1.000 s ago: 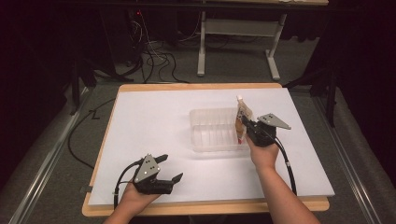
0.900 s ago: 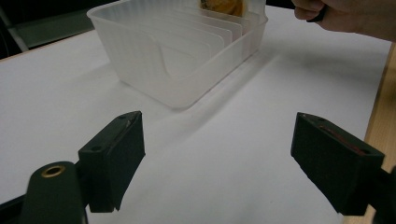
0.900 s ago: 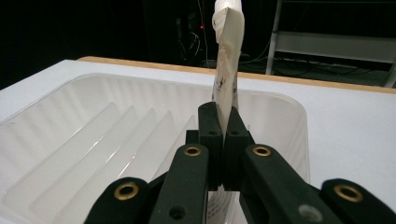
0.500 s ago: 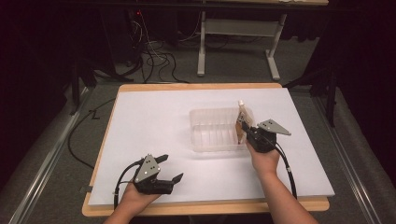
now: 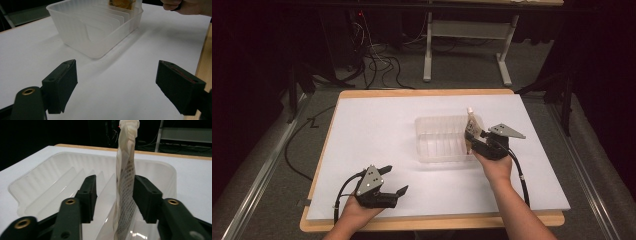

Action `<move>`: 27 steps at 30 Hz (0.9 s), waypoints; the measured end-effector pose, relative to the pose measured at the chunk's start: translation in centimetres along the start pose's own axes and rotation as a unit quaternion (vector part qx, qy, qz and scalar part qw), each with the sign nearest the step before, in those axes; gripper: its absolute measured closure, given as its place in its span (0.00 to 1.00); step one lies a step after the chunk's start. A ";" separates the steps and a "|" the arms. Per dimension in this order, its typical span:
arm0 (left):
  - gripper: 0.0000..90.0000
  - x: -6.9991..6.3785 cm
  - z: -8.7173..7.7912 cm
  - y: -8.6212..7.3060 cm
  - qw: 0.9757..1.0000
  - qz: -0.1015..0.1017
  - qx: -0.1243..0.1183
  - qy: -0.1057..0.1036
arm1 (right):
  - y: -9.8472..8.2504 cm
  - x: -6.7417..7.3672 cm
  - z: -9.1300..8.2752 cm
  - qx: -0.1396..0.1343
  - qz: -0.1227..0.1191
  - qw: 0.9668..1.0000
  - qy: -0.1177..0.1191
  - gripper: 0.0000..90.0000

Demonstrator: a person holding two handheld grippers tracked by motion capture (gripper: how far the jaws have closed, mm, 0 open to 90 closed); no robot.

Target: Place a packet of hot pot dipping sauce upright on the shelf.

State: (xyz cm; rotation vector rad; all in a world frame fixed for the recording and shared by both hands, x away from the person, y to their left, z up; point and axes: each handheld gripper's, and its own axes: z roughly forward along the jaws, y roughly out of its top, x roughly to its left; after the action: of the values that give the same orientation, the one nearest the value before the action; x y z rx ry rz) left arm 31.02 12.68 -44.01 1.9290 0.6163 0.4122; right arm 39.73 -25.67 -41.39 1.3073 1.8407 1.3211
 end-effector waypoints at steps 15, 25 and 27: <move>0.20 0.0 0.0 0.0 1.000 -0.001 -0.001 0.001 | 0.7 0.0 -1.0 -0.002 -0.018 1.000 0.018 0.36; 0.20 0.0 0.0 0.0 1.000 -0.001 0.000 0.000 | 1.0 -0.1 -2.9 -0.009 -0.029 0.999 0.024 0.23; 0.20 -0.1 -0.1 0.0 1.000 -0.001 -0.001 0.000 | 1.0 -0.2 -3.4 -0.011 -0.029 0.999 0.024 0.21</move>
State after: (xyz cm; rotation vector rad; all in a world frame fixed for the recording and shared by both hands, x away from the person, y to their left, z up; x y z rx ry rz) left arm 30.93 12.70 -44.03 1.9268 0.6185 0.4110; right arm 37.42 -27.23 -39.23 1.2112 1.8762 1.3490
